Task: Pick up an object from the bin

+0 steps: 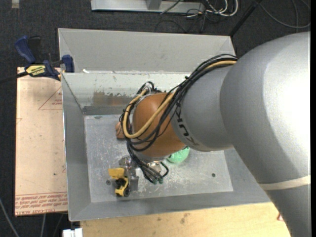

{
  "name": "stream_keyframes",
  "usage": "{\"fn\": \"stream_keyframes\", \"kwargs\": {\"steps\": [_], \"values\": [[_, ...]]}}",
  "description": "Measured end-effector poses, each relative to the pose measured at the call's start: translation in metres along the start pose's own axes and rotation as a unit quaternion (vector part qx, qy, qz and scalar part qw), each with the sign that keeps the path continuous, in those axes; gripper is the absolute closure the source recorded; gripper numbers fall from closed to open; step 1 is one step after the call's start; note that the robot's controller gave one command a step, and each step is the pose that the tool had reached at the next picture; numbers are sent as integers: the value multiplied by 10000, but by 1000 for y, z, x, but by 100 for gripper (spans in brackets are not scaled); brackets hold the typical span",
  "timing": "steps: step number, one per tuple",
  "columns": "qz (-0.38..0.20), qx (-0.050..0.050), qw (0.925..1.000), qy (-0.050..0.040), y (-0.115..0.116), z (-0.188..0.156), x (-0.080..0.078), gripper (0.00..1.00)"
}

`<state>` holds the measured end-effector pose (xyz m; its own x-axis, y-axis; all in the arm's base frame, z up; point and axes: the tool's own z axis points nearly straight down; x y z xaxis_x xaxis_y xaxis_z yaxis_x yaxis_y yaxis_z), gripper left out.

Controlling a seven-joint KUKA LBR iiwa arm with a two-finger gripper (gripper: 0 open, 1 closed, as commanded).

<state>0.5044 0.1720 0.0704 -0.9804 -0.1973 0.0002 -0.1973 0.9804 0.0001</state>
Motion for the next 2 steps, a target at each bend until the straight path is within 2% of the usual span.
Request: {"fn": "stream_keyframes", "kwargs": {"steps": [1,2], "values": [[321,-18,9995,-12,-16,-1,-7,100],[423,9,9991,-11,-7,-1,-1,100]]}}
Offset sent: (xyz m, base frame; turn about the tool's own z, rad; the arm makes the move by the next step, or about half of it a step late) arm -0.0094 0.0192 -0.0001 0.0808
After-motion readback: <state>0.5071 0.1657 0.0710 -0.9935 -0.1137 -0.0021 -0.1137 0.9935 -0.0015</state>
